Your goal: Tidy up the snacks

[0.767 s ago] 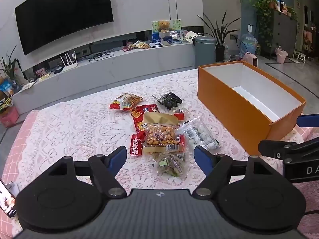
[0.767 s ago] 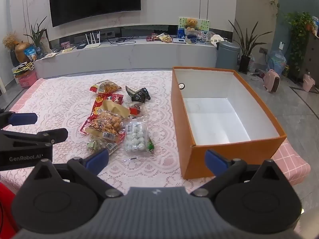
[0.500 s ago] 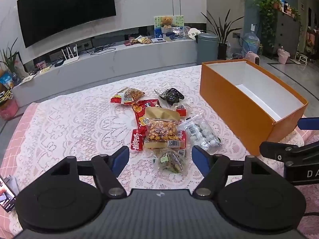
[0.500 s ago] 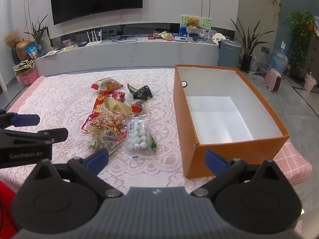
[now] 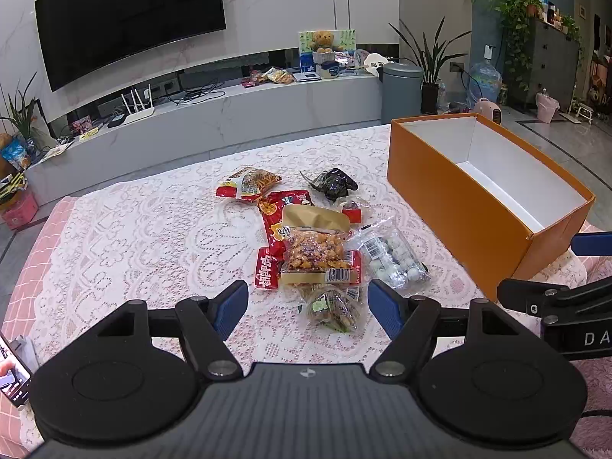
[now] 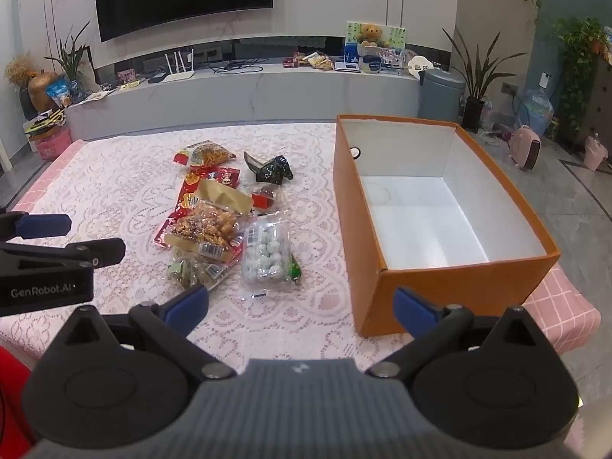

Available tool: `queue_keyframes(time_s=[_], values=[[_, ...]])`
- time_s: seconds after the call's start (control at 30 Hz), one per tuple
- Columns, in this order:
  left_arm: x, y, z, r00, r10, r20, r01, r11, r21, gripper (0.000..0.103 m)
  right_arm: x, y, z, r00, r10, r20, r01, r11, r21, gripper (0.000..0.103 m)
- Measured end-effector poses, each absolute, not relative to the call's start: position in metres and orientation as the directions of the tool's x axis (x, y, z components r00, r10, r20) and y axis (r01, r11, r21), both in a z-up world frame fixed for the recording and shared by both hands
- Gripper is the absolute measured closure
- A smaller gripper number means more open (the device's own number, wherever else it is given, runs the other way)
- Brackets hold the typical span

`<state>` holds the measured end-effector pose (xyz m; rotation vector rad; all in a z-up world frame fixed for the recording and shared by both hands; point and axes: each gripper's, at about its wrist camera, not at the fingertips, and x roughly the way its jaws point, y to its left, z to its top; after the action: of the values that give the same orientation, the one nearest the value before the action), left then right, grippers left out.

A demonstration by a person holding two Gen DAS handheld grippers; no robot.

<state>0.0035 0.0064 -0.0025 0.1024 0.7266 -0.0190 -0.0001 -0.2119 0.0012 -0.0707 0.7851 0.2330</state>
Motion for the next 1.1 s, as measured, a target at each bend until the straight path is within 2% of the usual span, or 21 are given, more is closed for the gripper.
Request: queue_keyframes(time_s=[1.1], values=[[0.0032,0.0055,-0.0054,0.743,0.017,-0.669,0.049,0.996,0.079,0.018,-0.0004,-0.2122,-0.0031,0.667,0.176,-0.724,-0.233,0.972,0.021,0.003]])
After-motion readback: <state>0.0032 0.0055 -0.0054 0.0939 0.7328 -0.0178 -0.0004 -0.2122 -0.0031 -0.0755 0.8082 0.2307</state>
